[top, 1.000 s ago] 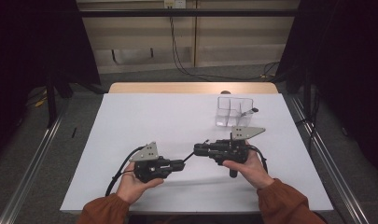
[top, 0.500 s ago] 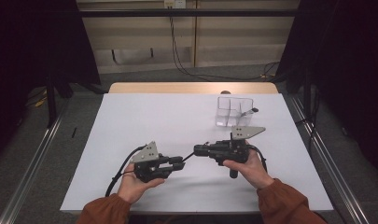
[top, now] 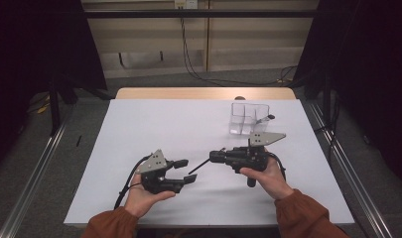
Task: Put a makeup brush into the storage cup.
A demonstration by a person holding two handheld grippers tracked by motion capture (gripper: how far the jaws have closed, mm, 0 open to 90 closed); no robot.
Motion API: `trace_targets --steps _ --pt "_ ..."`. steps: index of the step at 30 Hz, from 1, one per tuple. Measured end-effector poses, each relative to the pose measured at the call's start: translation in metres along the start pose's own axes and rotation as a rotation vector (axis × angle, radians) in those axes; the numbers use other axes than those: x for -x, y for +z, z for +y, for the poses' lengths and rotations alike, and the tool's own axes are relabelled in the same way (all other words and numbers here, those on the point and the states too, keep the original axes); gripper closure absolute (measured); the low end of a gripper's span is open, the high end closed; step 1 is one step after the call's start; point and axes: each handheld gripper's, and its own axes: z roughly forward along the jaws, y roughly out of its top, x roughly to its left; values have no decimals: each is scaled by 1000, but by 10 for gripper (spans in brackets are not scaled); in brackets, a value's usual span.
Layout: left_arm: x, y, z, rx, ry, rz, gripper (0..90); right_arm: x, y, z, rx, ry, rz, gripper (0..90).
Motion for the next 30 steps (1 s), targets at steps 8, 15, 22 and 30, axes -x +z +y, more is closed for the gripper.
trace_targets --steps 8,15,22,30 --pt "-2 -9 3 11 -19 66 205 3 -7 4 -8 16 -30 863" --pt "-5 -29 5 37 -61 131 109 4 -13 8 -49 20 -63 863" --pt "-9 -45 4 60 -63 165 78 5 -21 13 -38 24 -82 863" --pt "-8 -54 -5 61 -83 207 62 6 -28 14 -44 27 -101 863"
